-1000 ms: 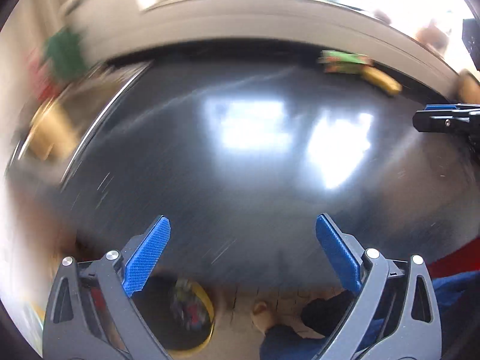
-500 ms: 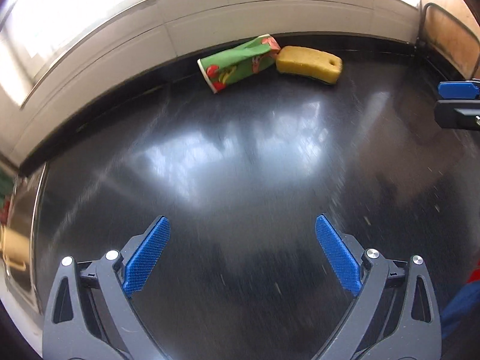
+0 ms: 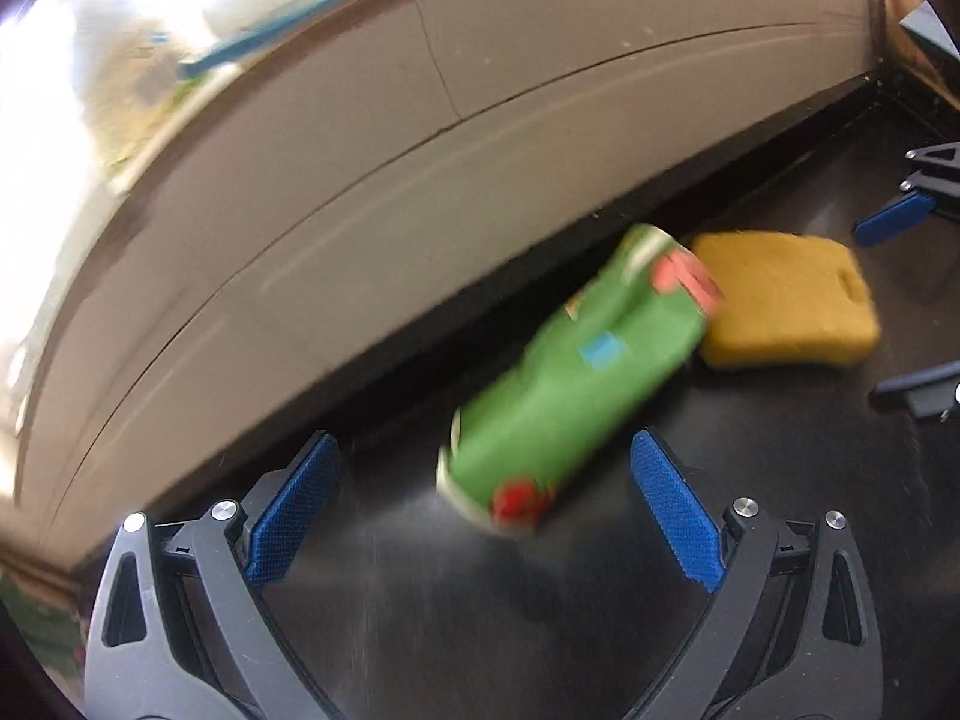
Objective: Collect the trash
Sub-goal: 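Grasp the green paper cup with the left tool while the right tool grasps the yellow sponge, then carry cup and sponge over the bin and open both tools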
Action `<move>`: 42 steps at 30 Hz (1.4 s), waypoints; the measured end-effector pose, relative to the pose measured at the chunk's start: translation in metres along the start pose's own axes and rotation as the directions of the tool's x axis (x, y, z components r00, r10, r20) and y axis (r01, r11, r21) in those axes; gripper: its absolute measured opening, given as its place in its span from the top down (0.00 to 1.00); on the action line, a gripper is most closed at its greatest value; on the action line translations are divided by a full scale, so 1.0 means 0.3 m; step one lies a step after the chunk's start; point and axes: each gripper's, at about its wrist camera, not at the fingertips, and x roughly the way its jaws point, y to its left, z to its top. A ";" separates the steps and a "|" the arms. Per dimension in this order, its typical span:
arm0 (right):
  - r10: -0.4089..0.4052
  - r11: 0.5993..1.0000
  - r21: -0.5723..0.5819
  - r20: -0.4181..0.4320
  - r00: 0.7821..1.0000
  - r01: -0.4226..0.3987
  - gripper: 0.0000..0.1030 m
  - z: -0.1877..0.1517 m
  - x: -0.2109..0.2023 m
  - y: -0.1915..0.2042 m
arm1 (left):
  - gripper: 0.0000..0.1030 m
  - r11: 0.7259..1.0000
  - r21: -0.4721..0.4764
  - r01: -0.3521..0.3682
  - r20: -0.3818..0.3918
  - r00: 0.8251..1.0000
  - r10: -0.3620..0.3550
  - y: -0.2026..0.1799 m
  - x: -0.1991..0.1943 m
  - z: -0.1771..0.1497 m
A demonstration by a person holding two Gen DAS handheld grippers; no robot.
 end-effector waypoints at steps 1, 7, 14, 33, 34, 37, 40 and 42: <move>-0.005 1.000 -0.009 -0.006 1.000 0.005 0.10 0.014 0.027 -0.010 | 0.08 1.000 0.009 0.009 -0.003 1.000 -0.009 0.001 0.022 0.010; 0.013 0.999 -0.032 0.002 1.000 -0.012 0.17 0.051 0.082 -0.036 | 0.09 0.995 0.068 0.075 0.019 0.997 -0.077 -0.023 0.066 0.037; 0.026 0.999 -0.025 0.008 1.000 -0.026 0.43 0.019 0.041 -0.025 | 0.54 0.989 0.065 0.130 -0.001 0.991 -0.131 -0.076 0.044 0.026; -0.005 0.978 0.207 0.106 0.994 -0.018 0.44 -0.382 -0.383 0.235 | 0.67 0.977 -0.196 0.085 -0.077 0.992 -0.102 -0.249 -0.508 -0.373; -0.007 0.978 0.208 0.108 0.994 -0.015 0.44 -0.410 -0.399 0.259 | 0.67 0.977 -0.198 0.078 -0.079 0.992 -0.095 -0.276 -0.543 -0.399; -0.006 0.979 0.205 0.108 0.994 -0.017 0.44 -0.474 -0.417 0.321 | 0.67 0.977 -0.206 0.050 -0.088 0.994 -0.070 -0.342 -0.623 -0.479; -0.001 0.981 0.194 0.098 0.995 -0.019 0.44 -0.481 -0.407 0.389 | 0.67 0.972 -0.234 0.031 -0.098 0.994 -0.055 -0.348 -0.700 -0.572; 0.012 0.983 0.183 0.095 0.995 -0.029 0.44 -0.482 -0.409 0.437 | 0.67 0.962 -0.274 0.008 -0.105 0.994 -0.038 -0.350 -0.727 -0.620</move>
